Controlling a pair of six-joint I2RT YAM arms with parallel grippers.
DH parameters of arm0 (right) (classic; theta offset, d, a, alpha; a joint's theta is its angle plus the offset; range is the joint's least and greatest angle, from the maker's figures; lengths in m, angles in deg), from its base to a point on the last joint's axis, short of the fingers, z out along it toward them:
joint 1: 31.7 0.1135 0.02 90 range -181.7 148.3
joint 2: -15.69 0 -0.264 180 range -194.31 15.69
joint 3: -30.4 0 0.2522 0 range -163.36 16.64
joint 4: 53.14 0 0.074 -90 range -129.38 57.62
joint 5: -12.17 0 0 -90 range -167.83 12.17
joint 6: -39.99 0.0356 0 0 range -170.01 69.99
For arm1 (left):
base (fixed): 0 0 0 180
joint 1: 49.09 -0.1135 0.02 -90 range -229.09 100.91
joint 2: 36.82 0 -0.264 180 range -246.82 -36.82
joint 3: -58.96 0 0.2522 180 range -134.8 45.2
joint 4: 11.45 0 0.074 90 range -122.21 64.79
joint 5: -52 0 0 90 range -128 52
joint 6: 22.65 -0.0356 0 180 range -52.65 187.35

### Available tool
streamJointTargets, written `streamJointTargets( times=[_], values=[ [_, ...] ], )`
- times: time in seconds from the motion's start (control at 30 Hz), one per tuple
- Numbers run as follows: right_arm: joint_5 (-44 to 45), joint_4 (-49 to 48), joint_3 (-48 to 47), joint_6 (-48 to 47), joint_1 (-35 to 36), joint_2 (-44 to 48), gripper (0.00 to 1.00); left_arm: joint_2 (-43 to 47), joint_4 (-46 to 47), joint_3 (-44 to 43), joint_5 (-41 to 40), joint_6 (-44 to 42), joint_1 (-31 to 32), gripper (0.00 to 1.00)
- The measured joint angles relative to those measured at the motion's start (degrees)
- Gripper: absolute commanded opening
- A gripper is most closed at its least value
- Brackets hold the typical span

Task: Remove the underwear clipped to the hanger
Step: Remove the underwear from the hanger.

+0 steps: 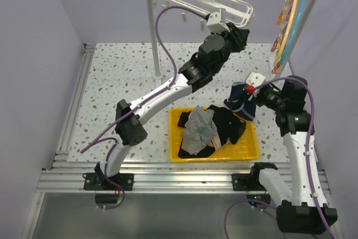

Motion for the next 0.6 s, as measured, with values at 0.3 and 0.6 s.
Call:
streamJointTargets(
  times=[0.3,0.6],
  values=[
    [1.5,-1.0,0.2,1.2,0.1,-0.4,0.00,4.2,3.1,6.8,1.5,-0.3,0.0,0.80],
    [2.2,-2.3,0.2,3.6,0.1,-2.6,0.00,17.0,5.9,20.6,3.7,-1.1,0.0,0.95]
  ],
)
